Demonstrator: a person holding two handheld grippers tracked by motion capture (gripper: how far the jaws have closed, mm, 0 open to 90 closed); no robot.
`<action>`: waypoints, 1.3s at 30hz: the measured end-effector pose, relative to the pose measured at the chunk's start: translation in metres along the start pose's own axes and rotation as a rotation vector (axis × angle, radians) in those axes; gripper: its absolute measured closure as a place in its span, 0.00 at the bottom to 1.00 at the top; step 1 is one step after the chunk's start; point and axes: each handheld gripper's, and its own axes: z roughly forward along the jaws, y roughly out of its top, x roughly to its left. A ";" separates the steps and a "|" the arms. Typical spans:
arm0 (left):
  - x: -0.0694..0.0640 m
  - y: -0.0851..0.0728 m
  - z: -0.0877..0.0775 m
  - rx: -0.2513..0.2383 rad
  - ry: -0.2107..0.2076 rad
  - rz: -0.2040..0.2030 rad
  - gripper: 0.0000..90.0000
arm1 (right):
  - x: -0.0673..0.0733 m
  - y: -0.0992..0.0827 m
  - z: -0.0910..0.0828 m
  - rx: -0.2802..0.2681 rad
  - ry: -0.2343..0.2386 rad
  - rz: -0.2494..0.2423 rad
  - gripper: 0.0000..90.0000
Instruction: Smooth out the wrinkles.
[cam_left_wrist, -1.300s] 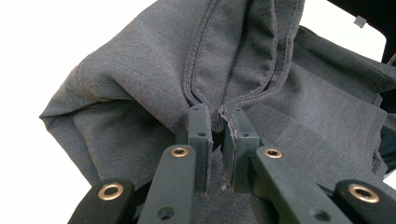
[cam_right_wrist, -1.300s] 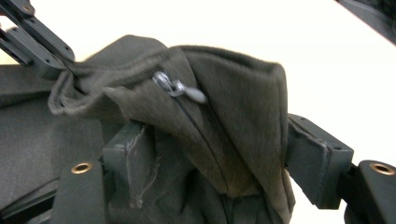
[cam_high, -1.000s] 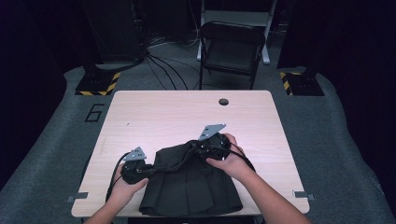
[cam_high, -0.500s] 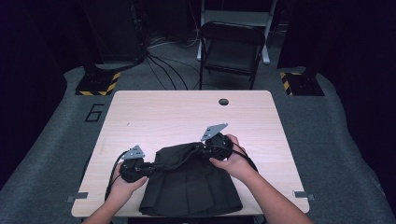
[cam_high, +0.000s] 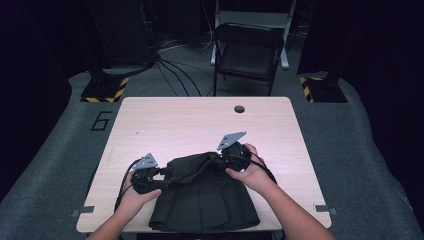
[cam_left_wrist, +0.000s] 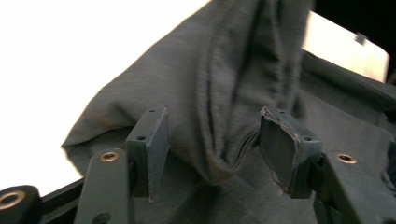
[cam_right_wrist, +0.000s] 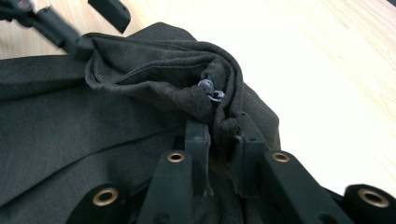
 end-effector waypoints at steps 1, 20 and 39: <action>-0.001 0.001 0.001 0.013 -0.008 0.021 0.44 | -0.001 0.000 0.000 0.003 0.001 0.002 0.88; 0.005 0.022 0.009 0.037 0.045 0.084 0.74 | -0.016 0.006 0.000 -0.024 0.011 0.077 0.87; 0.003 0.038 -0.001 0.077 -0.021 0.128 0.90 | -0.011 0.023 -0.006 -0.005 -0.074 -0.004 0.53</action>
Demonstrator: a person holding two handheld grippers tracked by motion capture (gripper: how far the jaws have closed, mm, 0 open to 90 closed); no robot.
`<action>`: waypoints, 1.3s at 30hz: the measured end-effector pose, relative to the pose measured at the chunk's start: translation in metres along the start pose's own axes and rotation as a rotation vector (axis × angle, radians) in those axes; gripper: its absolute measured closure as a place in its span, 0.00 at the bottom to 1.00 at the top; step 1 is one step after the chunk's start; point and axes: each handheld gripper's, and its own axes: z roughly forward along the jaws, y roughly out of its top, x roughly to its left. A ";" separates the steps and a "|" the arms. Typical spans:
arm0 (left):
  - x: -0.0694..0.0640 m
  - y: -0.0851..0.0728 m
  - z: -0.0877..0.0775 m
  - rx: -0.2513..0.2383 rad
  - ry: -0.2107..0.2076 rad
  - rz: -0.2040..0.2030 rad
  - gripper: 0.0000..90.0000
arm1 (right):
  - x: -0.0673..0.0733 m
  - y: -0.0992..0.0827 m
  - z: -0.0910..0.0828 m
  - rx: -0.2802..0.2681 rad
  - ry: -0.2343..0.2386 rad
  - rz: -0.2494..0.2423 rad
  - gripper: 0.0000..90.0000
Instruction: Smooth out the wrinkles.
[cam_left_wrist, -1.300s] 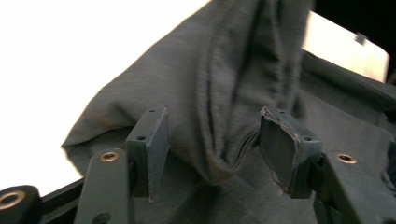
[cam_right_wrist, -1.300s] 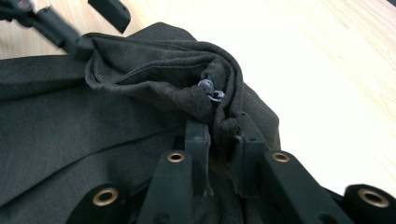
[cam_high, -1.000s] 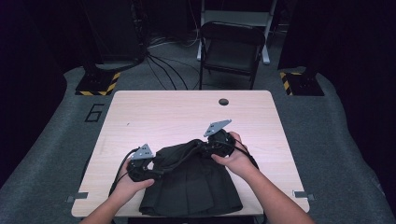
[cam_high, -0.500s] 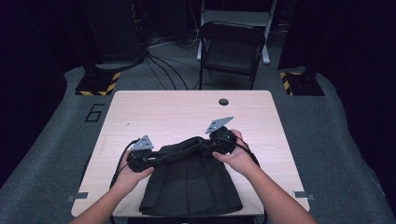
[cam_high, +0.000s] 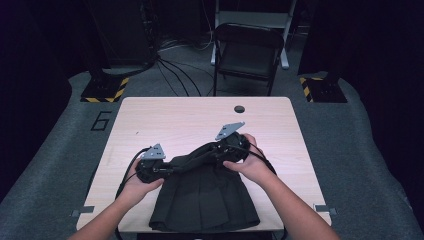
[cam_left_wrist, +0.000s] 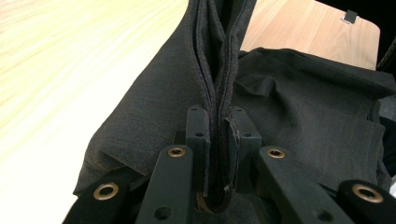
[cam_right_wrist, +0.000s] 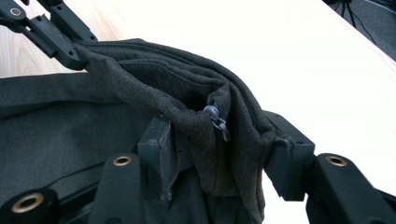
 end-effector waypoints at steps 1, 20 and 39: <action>0.000 0.000 0.000 0.002 -0.004 -0.002 0.90 | -0.001 0.002 0.000 0.003 0.004 -0.019 0.53; 0.014 -0.004 -0.007 0.019 -0.015 -0.032 0.90 | 0.010 0.010 0.003 0.040 0.126 -0.083 0.77; 0.041 0.071 -0.007 0.080 0.013 0.037 0.90 | -0.022 0.017 -0.012 0.038 0.048 -0.049 0.80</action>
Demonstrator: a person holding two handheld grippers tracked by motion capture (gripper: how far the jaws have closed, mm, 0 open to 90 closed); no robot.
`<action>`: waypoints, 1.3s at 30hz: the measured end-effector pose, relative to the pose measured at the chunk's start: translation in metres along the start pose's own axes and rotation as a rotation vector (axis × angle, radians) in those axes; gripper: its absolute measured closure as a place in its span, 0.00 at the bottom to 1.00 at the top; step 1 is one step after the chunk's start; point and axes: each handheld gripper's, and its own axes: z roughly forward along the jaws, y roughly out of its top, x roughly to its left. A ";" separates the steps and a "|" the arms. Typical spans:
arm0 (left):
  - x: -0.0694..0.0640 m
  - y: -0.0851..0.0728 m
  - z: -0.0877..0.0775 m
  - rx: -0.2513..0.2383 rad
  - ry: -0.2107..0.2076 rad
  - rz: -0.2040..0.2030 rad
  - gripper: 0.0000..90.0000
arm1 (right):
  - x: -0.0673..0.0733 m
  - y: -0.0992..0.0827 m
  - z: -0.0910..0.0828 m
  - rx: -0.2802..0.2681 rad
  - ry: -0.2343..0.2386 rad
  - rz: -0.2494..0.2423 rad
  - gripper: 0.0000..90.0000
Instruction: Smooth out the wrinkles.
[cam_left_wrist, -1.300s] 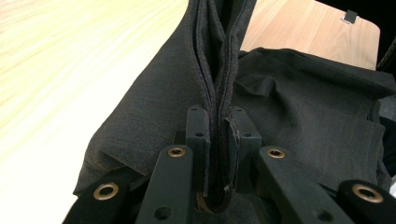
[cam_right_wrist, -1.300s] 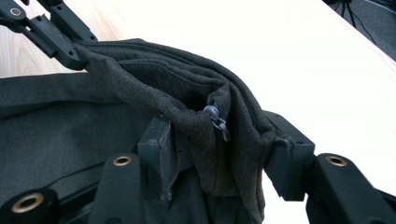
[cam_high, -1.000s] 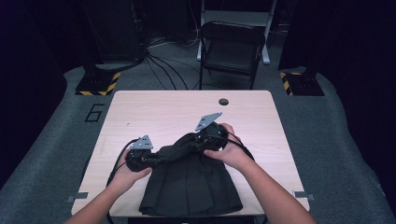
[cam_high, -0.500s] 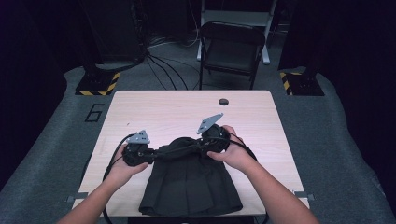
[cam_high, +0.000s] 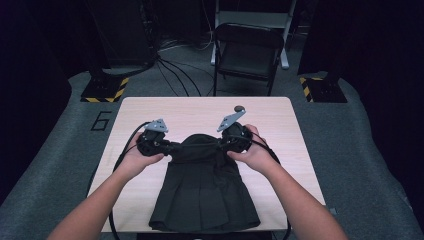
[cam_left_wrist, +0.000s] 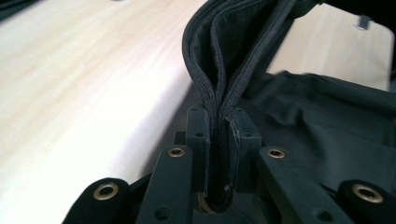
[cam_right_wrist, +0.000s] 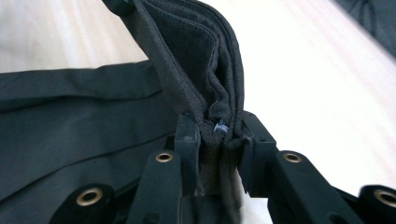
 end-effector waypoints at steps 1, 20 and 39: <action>0.002 0.006 0.000 0.009 0.002 0.007 0.90 | -0.002 0.002 -0.002 -0.002 -0.014 -0.003 0.81; 0.021 0.077 0.002 0.001 0.123 0.042 0.90 | -0.043 0.024 -0.023 -0.055 -0.206 0.051 0.81; -0.009 0.070 -0.024 0.017 0.022 0.137 0.90 | -0.016 0.021 -0.057 -0.040 -0.088 -0.079 0.81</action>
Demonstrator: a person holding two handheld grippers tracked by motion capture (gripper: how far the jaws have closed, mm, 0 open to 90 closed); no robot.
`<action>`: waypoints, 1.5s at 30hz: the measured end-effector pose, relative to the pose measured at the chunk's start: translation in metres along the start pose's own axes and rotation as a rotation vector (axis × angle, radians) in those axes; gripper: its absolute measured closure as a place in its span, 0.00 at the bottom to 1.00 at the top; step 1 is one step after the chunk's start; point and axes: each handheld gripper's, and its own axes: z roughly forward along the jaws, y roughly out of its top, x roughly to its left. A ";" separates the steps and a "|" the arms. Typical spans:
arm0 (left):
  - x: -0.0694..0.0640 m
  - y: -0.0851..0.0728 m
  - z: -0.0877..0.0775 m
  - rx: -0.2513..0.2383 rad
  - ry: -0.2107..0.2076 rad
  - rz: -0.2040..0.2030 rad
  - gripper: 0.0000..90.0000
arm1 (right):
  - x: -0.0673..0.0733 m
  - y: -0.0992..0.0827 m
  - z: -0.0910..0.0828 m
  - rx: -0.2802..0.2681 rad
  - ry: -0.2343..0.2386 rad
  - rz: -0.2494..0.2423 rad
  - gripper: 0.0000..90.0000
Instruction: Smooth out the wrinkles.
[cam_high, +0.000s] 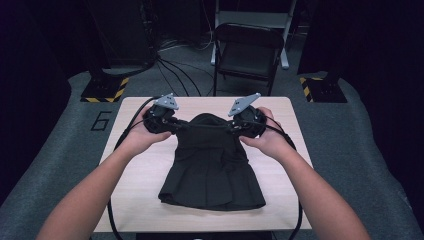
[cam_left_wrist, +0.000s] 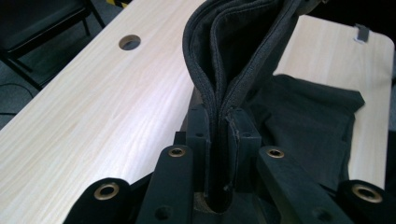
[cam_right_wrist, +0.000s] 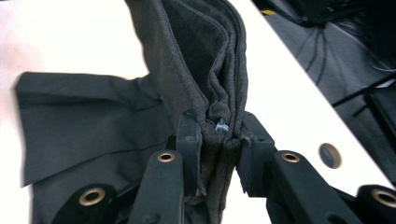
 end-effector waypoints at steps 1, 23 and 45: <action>-0.003 -0.001 -0.001 -0.002 -0.002 0.003 0.90 | 0.002 -0.001 -0.001 0.002 0.015 -0.005 0.81; -0.055 -0.042 0.009 0.033 -0.119 0.059 0.90 | 0.044 -0.042 -0.003 0.033 0.145 -0.038 0.81; -0.072 -0.084 0.034 0.055 -0.172 0.012 0.90 | 0.071 -0.071 0.021 0.080 0.183 -0.053 0.81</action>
